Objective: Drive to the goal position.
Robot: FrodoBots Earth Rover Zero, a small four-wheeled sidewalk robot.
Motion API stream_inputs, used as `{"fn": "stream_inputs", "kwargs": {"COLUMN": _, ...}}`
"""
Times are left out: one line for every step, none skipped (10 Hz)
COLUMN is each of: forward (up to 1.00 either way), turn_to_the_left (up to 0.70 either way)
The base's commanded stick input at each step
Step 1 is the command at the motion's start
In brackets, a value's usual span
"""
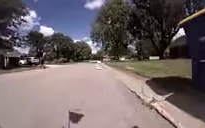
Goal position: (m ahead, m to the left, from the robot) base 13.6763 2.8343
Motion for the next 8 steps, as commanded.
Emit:
{"fn": "stream_inputs", "kwargs": {"forward": 0.85, "turn_to_the_left": 0.00}}
{"fn": "stream_inputs", "kwargs": {"forward": 0.85, "turn_to_the_left": 0.00}}
{"fn": "stream_inputs", "kwargs": {"forward": 0.85, "turn_to_the_left": 0.00}}
{"fn": "stream_inputs", "kwargs": {"forward": 0.85, "turn_to_the_left": 0.00}}
{"fn": "stream_inputs", "kwargs": {"forward": 0.85, "turn_to_the_left": 0.00}}
{"fn": "stream_inputs", "kwargs": {"forward": 0.85, "turn_to_the_left": 0.00}}
{"fn": "stream_inputs", "kwargs": {"forward": 0.85, "turn_to_the_left": 0.00}}
{"fn": "stream_inputs", "kwargs": {"forward": 0.85, "turn_to_the_left": 0.00}}
